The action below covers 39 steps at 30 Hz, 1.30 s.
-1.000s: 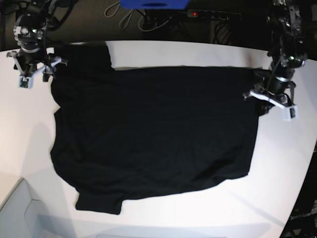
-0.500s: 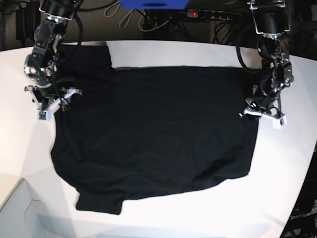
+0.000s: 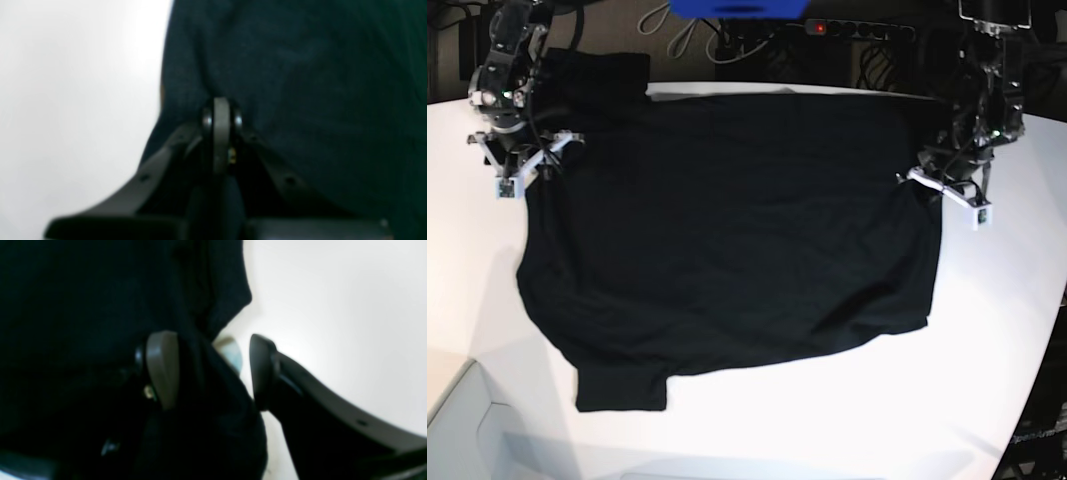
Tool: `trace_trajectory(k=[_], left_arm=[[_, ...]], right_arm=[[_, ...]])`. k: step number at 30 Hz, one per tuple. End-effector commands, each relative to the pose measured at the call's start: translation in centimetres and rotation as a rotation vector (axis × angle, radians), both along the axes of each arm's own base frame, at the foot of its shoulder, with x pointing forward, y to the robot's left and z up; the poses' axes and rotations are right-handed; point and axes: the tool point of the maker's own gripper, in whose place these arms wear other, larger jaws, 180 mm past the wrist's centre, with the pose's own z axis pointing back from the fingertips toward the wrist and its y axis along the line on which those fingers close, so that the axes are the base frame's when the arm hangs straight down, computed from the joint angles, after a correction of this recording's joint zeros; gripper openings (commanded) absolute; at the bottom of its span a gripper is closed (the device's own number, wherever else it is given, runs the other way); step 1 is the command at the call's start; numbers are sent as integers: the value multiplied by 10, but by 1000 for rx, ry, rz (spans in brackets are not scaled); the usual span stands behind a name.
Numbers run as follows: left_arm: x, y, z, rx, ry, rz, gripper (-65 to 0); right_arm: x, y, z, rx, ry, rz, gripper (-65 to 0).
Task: Layout the t-shirt on the table in an organized manner, then fold the t-shirt properly
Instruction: 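Hold the shirt corners with both grippers and pull them apart to smooth, then release the left gripper and move it along the shirt side to the hem corner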
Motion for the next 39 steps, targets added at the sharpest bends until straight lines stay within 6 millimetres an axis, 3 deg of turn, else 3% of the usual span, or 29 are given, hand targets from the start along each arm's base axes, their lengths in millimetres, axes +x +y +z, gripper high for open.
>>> trace_trajectory(k=[1, 6, 8, 12, 15, 18, 22, 24, 26, 31, 33, 39], left_arm=[[1, -3, 6, -2, 7, -19, -648], [11, -20, 34, -14, -41, -72, -648], [19, -17, 49, -8, -87, -65, -648], [43, 10, 82, -20, -199, 54, -645], [64, 50, 102, -24, -268, 183, -644], [90, 76, 108, -56, -299, 274, -644], [121, 92, 106, -104, -283, 333, -638], [134, 94, 101, -140, -268, 359, -591], [144, 95, 95, -171, -245, 378, -488], [170, 89, 79, -257, -190, 414, -106], [182, 90, 77, -279, -197, 440, -18], [219, 57, 68, -133, -228, 331, 0]], right_arm=[[1, -5, 7, -22, -10, 5, -316], [8, -6, 31, -56, -70, 21, -316], [15, -3, 45, -68, -112, 31, -316], [20, 5, 58, -63, -148, 33, -315], [20, 8, 56, -54, -148, 33, -315], [18, 9, 50, -46, -134, 31, -315], [16, 15, 47, -39, -122, 48, -316], [16, 14, 46, -41, -119, 49, -316], [14, 13, 46, -44, -115, 48, -316], [10, 13, 43, -44, -104, 48, -316], [10, 13, 43, -44, -102, 48, -317], [9, 13, 42, -43, -101, 46, -317]])
